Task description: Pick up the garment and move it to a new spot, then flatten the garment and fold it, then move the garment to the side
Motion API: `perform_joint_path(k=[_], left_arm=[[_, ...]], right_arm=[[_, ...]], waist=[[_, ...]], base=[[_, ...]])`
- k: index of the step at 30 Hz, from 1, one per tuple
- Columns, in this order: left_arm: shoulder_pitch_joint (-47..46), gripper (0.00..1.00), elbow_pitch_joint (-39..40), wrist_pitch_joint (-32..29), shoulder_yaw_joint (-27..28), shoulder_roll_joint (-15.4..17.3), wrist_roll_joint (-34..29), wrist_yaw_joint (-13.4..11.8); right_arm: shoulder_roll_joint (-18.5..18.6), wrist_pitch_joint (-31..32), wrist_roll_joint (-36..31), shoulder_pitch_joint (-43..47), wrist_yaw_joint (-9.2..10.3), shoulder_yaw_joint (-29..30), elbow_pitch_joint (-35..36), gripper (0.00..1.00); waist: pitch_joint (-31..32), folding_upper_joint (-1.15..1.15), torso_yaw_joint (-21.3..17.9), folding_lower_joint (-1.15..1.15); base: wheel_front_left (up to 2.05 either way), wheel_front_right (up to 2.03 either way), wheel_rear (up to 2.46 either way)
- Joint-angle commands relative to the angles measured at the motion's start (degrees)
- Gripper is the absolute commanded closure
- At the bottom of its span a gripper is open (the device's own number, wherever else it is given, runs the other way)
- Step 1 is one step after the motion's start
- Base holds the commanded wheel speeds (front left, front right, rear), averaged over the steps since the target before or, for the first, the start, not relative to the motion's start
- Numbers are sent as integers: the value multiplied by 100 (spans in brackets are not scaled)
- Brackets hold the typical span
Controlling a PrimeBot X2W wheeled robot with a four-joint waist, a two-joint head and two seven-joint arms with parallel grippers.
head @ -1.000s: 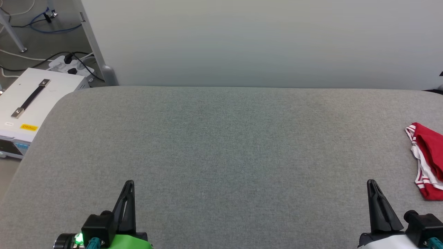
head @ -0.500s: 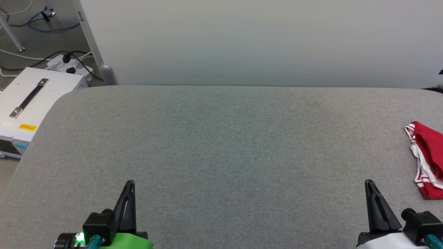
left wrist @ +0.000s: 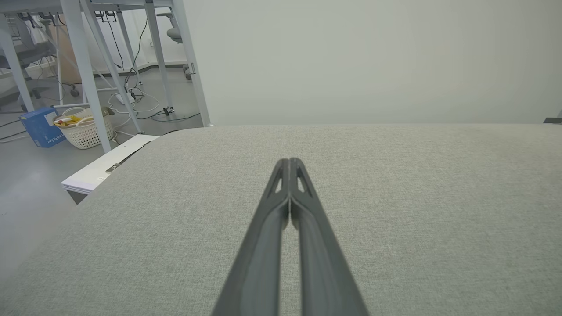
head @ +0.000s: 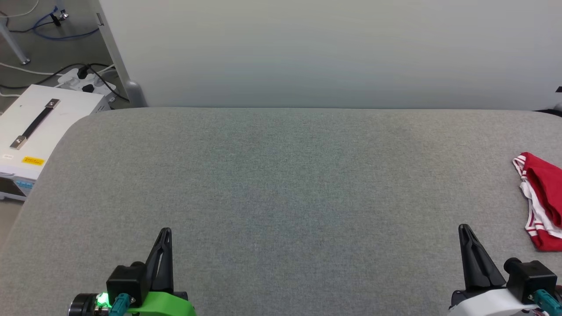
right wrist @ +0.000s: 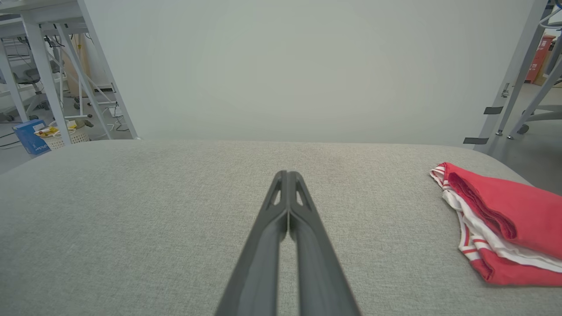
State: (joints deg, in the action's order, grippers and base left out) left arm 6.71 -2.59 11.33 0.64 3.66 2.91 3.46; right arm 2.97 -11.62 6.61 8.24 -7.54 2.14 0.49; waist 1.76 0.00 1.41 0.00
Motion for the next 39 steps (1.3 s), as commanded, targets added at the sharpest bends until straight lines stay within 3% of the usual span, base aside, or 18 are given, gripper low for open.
perform_joint_path(k=[1,39], left_arm=[[-128,100,37,-38,3,-19,-64,-38],[-346,100,126,-479,-24,-43,-155,-162]], right_arm=[[-2,43,-66,-105,1,-12,-8,100],[-5,493,-305,-394,3,-93,-24,100]], waist=[[-3,0,-2,0],[-72,0,-58,0]], base=[[0,0,0],[0,0,0]])
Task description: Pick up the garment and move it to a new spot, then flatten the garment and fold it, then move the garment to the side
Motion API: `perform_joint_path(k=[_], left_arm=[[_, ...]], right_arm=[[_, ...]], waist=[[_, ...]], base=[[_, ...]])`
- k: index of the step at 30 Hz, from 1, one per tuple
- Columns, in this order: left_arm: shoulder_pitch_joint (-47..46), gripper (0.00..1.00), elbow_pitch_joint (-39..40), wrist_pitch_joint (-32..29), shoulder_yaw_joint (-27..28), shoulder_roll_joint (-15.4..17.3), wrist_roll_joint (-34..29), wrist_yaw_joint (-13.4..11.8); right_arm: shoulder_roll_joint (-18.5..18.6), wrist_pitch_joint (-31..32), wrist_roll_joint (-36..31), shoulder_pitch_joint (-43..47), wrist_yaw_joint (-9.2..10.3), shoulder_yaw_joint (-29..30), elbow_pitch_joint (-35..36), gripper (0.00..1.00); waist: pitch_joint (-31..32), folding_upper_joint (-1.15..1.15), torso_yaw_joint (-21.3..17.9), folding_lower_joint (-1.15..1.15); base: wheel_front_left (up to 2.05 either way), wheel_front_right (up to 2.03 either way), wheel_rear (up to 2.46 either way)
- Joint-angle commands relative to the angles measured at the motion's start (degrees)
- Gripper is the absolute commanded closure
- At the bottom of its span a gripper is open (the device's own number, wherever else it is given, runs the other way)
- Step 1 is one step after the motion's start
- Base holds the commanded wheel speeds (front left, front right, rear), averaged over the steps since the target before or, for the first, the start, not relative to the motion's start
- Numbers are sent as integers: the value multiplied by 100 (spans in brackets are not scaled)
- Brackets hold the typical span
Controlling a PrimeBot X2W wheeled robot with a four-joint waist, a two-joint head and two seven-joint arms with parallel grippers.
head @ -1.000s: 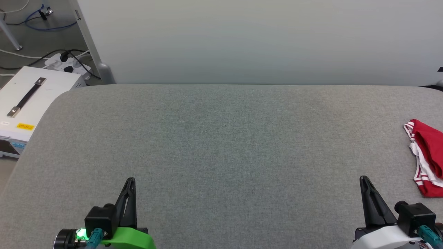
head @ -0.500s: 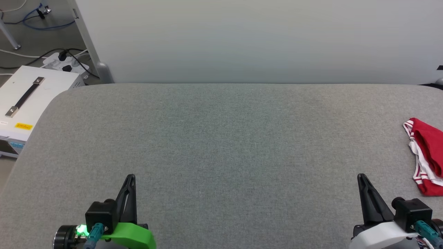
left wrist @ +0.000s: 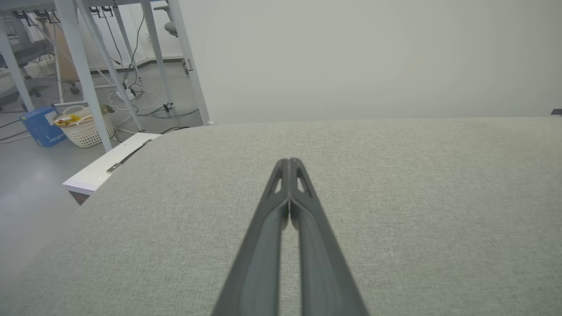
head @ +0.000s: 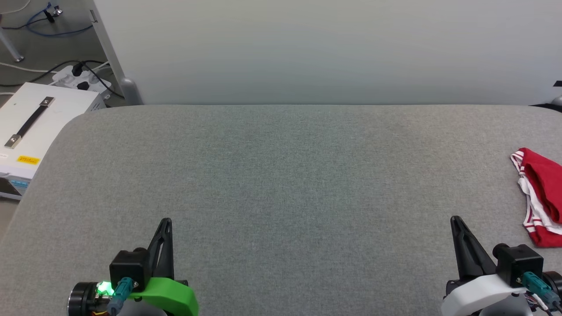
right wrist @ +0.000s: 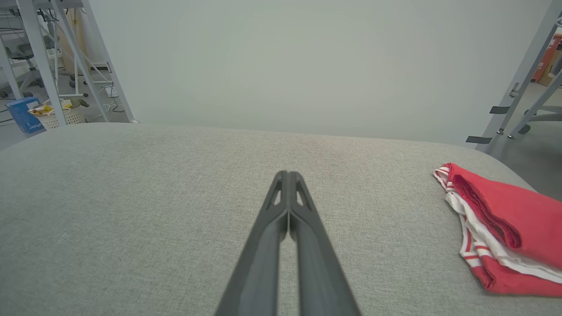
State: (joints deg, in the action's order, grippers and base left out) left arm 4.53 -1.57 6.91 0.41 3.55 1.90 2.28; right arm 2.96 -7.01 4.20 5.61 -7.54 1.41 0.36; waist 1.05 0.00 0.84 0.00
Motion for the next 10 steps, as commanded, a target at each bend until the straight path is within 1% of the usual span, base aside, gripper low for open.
perform_joint_path(k=[1,10], left_arm=[[-134,100,26,-46,-2,-33,-56,-47],[-197,100,52,-174,-9,-40,-83,-83]], right_arm=[[-4,43,-70,-138,3,-22,-12,100],[-5,174,-139,-221,3,-46,-16,100]], waist=[[-3,0,-2,0],[-23,0,-18,0]], base=[[0,0,0],[0,0,0]])
